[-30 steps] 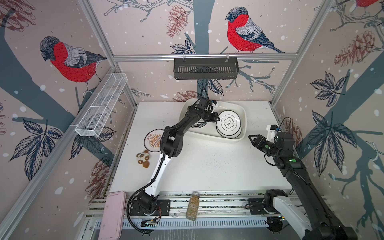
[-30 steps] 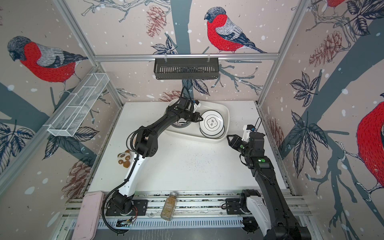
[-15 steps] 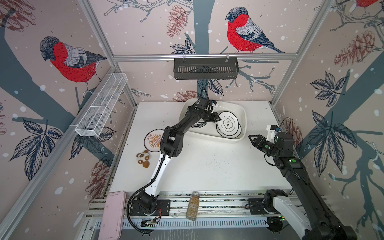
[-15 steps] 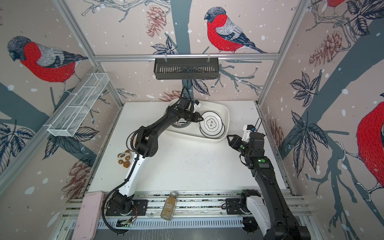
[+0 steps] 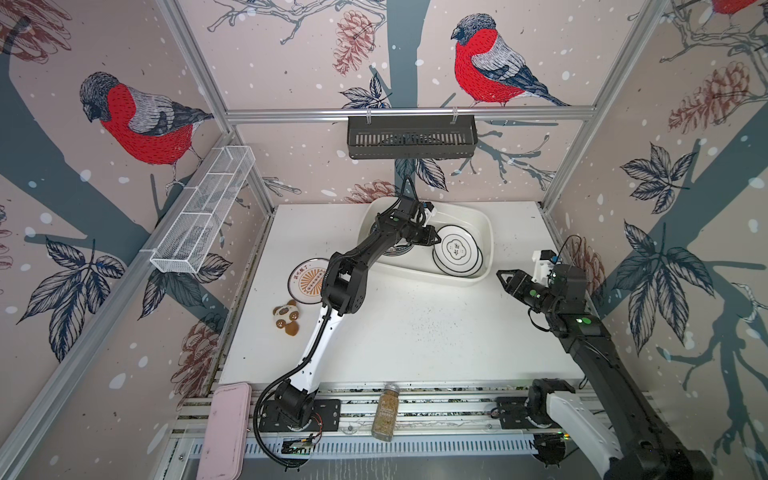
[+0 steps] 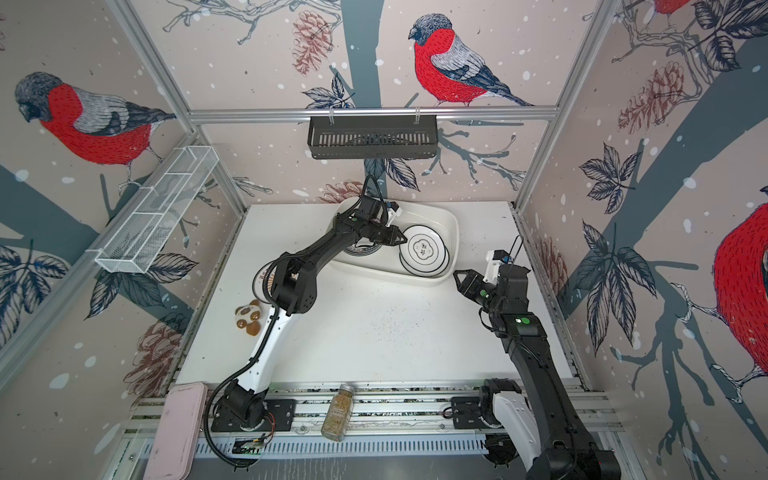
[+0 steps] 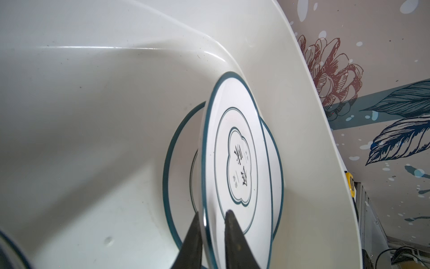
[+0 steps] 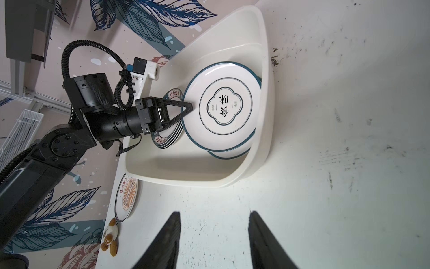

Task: Place the plates into the plastic bin on the countertop
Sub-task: 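Lower the held plate into the bin onto the other plate with the left gripper, then open the left gripper to release the plate flat in the bin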

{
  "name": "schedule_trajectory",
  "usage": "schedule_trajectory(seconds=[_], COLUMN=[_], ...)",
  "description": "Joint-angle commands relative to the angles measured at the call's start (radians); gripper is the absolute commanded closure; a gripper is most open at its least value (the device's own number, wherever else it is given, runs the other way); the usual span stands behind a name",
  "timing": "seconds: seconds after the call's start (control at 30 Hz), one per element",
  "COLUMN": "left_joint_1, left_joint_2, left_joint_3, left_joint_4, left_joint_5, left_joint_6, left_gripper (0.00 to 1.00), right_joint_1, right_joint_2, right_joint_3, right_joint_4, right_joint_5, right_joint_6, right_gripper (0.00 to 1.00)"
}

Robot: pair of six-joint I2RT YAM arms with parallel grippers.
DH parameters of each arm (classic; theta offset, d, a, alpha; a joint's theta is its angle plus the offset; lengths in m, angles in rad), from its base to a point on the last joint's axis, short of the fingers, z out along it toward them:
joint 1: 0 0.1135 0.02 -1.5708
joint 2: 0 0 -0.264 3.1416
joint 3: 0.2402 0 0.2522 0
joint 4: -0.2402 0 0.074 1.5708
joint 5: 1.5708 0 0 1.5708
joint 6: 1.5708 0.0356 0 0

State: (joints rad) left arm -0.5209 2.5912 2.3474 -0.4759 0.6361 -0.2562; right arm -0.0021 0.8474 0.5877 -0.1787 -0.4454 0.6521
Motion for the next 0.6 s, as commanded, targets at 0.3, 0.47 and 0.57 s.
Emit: schedule_trajectory(seconds=[0.3, 0.47, 0.57], left_joint_1=[-0.003, -0.003, -0.003], left_joint_2=[0.015, 0.023, 0.026], left_joint_3=[-0.003, -0.004, -0.003], left_joint_4=[0.016, 0.016, 0.015], left_joint_5=[0.011, 0.016, 0.014], left_joint_6=[0.006, 0.0, 0.0], left_gripper=[0.75, 0.74, 0.72], right_joint_1=[-0.001, -0.001, -0.001], right_joint_2=[0.01, 0.013, 0.013], right_joint_3=[-0.013, -0.016, -0.015], right_joint_4=[0.049, 0.05, 0.051], right_joint_5=[-0.02, -0.02, -0.02], right_joint_6=[0.008, 0.008, 0.009], right_gripper=[0.51, 0.51, 0.51])
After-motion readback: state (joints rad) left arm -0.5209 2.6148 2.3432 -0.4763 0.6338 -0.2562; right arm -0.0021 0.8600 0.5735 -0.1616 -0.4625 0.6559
